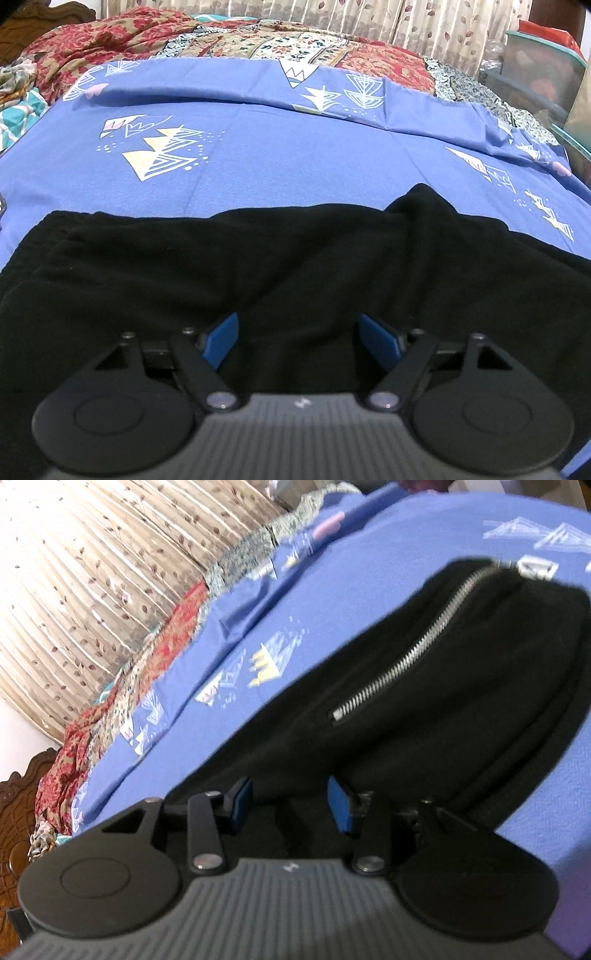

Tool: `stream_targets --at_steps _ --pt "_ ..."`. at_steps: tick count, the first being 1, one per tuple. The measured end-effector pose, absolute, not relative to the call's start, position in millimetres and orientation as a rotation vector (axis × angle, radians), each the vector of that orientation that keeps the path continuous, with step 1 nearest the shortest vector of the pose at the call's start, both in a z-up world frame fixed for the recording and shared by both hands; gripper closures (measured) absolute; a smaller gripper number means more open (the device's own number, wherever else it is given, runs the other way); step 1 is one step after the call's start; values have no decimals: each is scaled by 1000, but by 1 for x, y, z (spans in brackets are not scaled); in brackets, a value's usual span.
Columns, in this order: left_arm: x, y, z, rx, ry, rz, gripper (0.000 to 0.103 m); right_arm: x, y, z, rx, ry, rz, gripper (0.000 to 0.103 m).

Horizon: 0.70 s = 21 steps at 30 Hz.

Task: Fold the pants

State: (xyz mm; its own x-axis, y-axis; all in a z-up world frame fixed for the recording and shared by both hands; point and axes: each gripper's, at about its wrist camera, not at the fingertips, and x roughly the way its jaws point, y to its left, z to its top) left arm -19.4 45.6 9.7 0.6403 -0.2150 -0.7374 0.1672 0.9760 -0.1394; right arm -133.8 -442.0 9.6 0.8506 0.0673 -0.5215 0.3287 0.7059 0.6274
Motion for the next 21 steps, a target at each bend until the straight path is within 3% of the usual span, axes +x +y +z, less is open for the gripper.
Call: stream_targets --at_steps 11,21 --pt "-19 43 9 -51 850 -218 25 -190 -493 32 799 381 -364 53" --pt "-17 41 11 -46 863 -208 23 -219 -519 10 979 349 -422 52"
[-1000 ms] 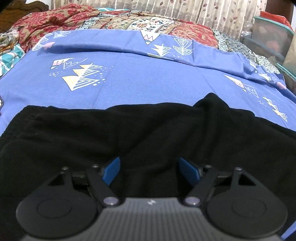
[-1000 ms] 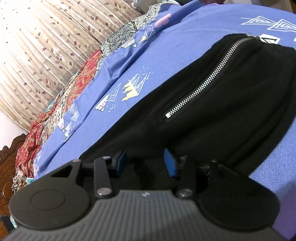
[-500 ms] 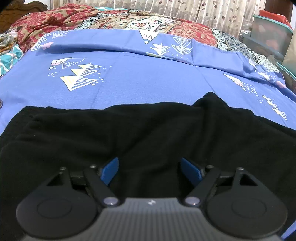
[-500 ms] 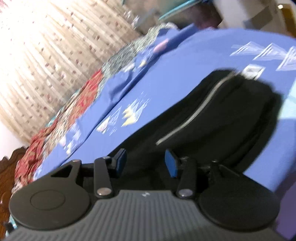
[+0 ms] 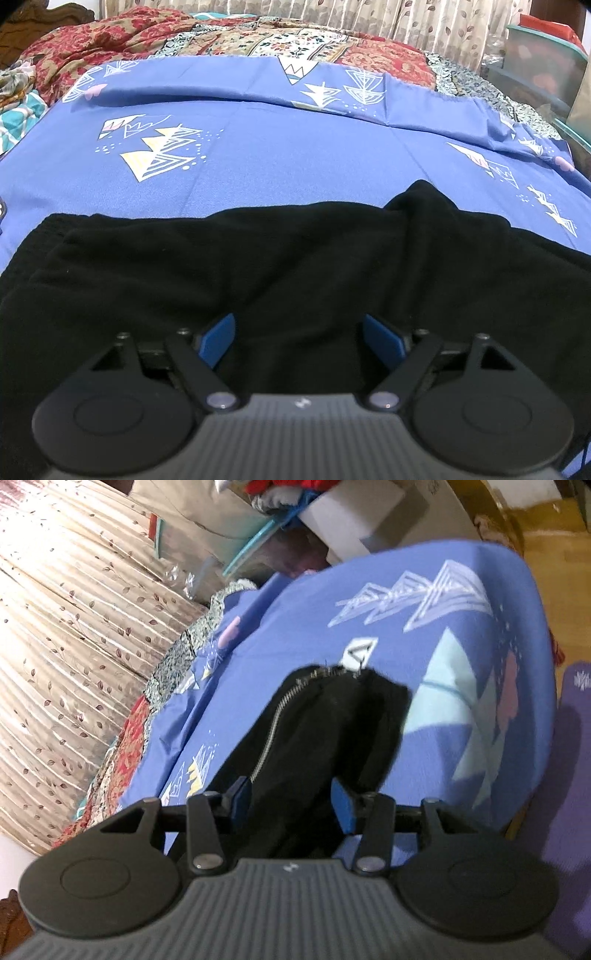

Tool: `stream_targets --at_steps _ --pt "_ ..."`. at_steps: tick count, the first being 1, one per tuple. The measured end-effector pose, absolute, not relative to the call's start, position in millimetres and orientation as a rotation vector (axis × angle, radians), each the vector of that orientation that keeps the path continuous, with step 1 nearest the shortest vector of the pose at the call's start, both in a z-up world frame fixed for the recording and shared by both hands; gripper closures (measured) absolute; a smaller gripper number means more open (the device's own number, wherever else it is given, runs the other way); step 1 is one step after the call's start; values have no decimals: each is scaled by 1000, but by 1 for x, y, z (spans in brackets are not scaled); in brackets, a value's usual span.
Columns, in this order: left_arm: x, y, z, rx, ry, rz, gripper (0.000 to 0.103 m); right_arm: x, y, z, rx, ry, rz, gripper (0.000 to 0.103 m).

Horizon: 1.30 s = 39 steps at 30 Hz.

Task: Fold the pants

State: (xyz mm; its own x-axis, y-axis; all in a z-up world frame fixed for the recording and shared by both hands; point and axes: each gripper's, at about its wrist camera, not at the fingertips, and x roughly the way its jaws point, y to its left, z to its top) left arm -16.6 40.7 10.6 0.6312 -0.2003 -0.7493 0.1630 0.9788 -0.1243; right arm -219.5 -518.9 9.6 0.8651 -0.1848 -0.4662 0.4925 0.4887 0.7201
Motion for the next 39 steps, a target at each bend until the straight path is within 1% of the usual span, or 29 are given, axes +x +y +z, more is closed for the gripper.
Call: stream_targets --at_steps 39 --pt "-17 41 11 -43 868 -208 20 -221 -520 12 1012 347 -421 50"
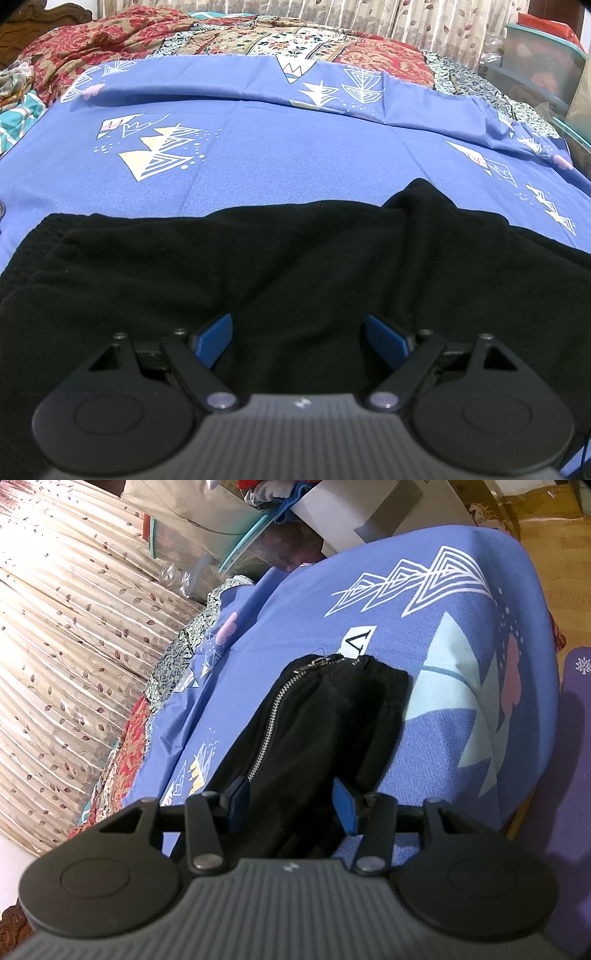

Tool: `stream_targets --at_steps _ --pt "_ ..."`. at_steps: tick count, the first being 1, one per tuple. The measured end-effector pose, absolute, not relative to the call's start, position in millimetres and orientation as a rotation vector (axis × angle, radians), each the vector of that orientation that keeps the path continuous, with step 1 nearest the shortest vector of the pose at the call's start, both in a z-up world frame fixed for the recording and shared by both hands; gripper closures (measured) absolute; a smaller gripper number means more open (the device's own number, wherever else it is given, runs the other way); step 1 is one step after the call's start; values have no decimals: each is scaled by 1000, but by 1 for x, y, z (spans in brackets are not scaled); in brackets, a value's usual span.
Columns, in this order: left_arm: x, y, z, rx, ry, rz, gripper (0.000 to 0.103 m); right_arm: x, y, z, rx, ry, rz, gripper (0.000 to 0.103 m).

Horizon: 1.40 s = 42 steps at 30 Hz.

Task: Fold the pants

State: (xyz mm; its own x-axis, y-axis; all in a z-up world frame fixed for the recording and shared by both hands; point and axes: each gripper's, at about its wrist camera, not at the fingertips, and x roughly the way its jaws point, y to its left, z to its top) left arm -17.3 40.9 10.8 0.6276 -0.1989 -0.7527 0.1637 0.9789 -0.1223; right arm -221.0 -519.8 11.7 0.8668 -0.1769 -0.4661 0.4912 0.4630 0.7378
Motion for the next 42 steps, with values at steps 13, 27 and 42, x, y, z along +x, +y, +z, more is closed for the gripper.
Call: stream_targets --at_steps 13,27,42 --pt "-17 41 11 -46 869 -208 20 -223 -521 13 1009 340 -426 50" --pt "-11 46 15 -74 902 -207 20 -237 -526 17 980 294 -468 50" --pt "-25 35 37 -102 909 -287 26 -236 -569 -9 1110 245 -501 50"
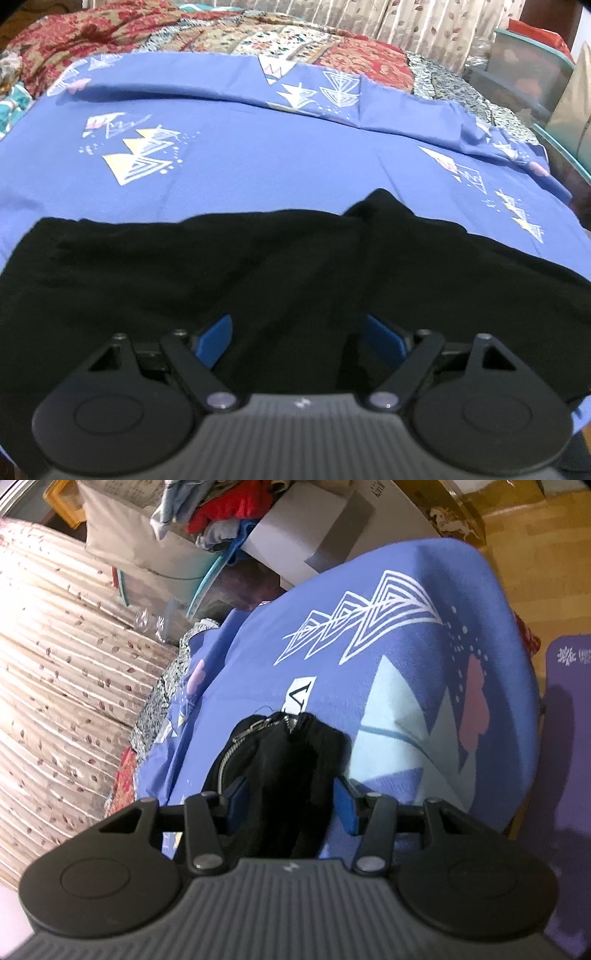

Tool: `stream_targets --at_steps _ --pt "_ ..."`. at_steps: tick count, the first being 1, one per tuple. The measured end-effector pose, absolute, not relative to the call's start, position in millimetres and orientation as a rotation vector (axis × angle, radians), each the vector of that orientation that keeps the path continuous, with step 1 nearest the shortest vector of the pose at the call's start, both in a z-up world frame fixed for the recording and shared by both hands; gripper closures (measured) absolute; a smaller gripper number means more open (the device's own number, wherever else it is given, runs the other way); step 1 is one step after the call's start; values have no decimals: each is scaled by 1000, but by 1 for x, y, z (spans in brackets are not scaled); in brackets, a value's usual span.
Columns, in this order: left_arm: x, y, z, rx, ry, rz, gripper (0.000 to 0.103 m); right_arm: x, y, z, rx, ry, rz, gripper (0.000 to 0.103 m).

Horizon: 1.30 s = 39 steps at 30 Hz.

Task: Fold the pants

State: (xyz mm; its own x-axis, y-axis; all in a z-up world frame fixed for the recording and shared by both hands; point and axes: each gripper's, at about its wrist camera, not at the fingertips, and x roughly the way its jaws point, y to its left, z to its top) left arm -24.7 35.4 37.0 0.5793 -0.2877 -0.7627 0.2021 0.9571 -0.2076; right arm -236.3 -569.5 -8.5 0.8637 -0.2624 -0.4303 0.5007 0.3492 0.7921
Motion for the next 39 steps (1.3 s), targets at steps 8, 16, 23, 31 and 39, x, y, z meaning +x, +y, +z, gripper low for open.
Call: stream_targets --at_steps 8,16,23,31,39 --pt "-22 28 28 -60 948 -272 59 -220 -569 0 1055 285 -466 87" --pt "-26 54 44 -198 915 -291 69 -208 -515 71 835 245 -266 90" --pt "-35 76 63 -288 848 -318 69 -164 -398 102 344 459 96 90" --pt "-62 130 74 -354 798 -273 58 -125 -298 46 -51 844 278 71" --pt "-93 242 82 -549 667 -32 23 -123 -316 100 183 684 360 54"
